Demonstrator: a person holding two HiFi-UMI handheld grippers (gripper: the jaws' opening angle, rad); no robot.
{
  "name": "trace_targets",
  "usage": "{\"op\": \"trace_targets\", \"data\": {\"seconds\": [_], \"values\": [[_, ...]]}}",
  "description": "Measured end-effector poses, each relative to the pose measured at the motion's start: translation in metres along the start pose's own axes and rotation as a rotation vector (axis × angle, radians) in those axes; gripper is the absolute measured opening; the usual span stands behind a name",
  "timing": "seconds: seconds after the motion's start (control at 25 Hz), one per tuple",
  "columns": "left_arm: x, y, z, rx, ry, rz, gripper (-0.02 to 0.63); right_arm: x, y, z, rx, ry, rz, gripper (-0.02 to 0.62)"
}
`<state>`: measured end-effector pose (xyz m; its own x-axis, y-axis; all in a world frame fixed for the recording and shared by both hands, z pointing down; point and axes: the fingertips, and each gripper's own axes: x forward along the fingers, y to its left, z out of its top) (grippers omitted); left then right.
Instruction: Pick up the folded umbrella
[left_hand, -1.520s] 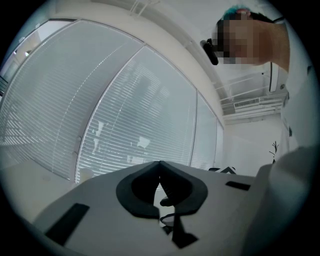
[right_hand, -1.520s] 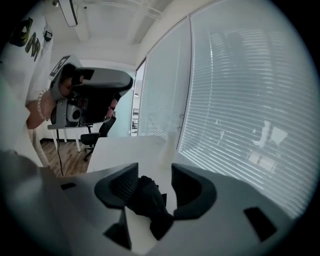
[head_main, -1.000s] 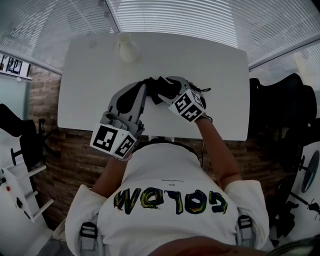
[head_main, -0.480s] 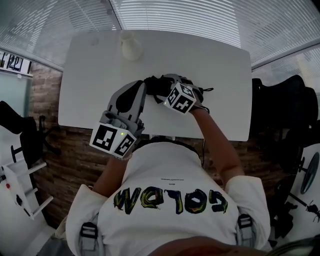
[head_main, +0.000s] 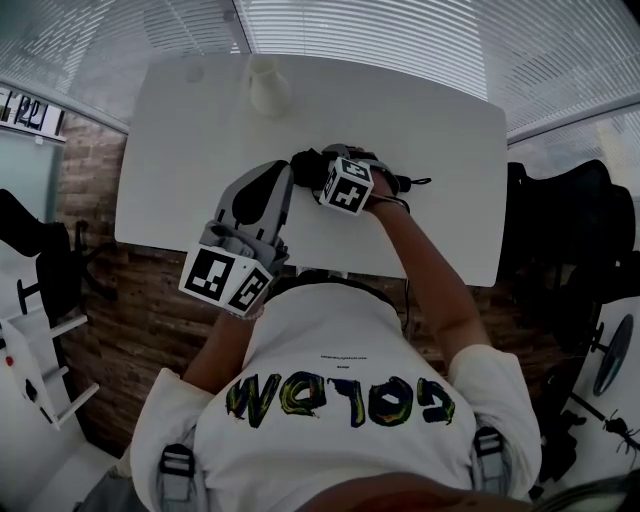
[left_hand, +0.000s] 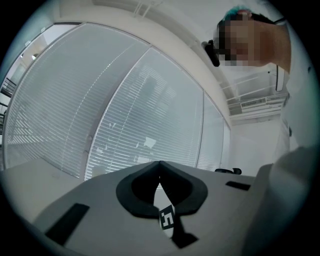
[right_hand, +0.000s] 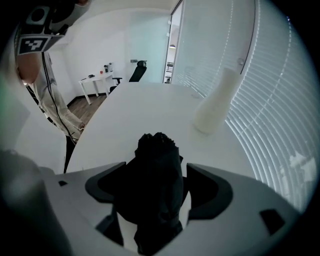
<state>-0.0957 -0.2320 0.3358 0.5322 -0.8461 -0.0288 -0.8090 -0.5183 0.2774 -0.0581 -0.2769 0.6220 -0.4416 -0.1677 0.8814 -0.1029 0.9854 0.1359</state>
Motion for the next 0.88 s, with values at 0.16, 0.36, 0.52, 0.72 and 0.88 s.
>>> {"op": "trace_targets", "data": {"seconds": [0.16,0.36,0.52,0.72,0.88], "values": [[-0.003,0.003,-0.001,-0.003,-0.001,0.011,0.011,0.015,-0.001,-0.003,-0.032,0.047,0.029,0.374],[-0.01,0.008,-0.003,-0.014,-0.003,0.029,0.011,0.029,0.004,-0.006,-0.054,0.095,0.074,0.376],[-0.015,0.012,-0.003,-0.021,-0.011,0.041,0.011,0.039,0.002,-0.008,-0.058,0.122,0.087,0.376],[-0.021,0.015,-0.006,-0.026,-0.01,0.056,0.011,0.052,0.004,-0.013,-0.046,0.14,0.108,0.376],[-0.026,0.016,-0.005,-0.027,-0.009,0.066,0.011,0.053,0.006,-0.012,-0.045,0.136,0.116,0.376]]}}
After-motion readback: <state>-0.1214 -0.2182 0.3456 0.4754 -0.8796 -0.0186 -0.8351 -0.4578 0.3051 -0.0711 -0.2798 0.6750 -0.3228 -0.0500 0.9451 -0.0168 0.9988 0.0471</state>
